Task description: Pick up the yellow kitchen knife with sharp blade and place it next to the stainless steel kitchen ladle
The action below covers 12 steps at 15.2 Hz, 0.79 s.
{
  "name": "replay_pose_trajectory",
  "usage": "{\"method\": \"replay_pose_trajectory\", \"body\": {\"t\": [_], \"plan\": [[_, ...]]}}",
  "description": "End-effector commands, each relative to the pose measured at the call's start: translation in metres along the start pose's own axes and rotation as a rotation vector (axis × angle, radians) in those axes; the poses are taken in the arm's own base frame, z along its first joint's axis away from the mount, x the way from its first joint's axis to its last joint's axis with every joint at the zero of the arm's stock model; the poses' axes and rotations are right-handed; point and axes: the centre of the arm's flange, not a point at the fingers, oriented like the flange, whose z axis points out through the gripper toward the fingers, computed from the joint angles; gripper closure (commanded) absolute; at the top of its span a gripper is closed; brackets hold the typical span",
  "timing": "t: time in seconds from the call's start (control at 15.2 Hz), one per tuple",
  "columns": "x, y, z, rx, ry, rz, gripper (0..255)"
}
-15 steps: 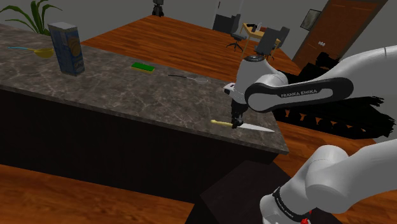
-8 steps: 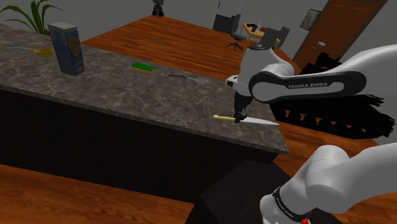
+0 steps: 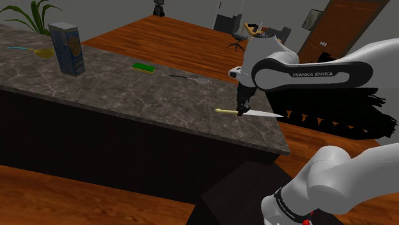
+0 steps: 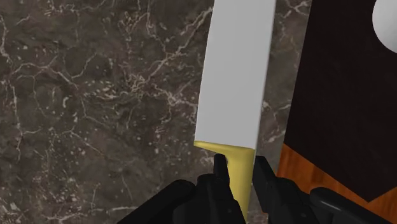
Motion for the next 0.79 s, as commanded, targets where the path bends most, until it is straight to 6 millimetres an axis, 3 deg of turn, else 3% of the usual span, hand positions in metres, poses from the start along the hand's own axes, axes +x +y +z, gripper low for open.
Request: {"method": "replay_pose_trajectory", "body": {"t": [0.0,0.73], "plan": [[-0.003,0.024,0.001,0.000,-0.001,0.000,255],[-0.006,0.169,0.011,0.000,-0.001,0.000,255]]}}
